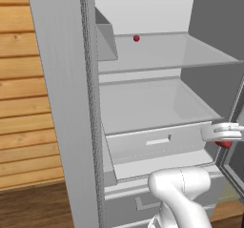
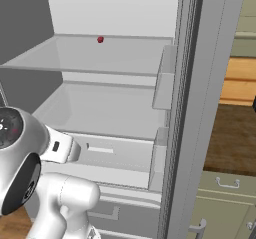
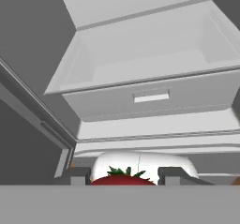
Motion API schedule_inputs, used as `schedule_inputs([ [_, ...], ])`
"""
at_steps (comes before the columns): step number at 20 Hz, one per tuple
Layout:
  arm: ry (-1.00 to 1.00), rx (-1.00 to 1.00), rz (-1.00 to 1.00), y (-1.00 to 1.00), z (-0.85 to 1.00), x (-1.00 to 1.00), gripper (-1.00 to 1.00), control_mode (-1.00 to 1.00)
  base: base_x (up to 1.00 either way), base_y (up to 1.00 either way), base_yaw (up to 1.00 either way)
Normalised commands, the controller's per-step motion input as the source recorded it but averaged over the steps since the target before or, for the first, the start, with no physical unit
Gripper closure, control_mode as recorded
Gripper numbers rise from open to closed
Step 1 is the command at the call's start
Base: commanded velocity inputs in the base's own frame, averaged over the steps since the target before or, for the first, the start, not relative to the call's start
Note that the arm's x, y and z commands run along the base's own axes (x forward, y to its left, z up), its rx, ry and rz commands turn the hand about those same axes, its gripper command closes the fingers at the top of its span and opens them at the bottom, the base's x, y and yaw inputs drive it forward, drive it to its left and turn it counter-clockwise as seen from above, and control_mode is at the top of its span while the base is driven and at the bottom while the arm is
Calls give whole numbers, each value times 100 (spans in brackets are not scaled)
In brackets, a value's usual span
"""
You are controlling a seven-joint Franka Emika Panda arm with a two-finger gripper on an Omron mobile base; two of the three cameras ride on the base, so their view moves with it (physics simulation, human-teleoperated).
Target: Take the strawberry from the fridge and place it on top of the pancake, located on the dining counter.
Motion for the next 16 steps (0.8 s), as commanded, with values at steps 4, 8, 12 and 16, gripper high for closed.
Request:
schedule_inputs([
  [4,3,-1,2,28,0,11,100,-100,0,0,0],
  [8,39,-13,-14,41,-2,19,100,-100,0,0,0],
  [12,52,-20,-33,7,-14,0,100,-100,0,0,0],
  [16,36,-17,-22,-10,-15,0,100,-100,0,0,0],
])
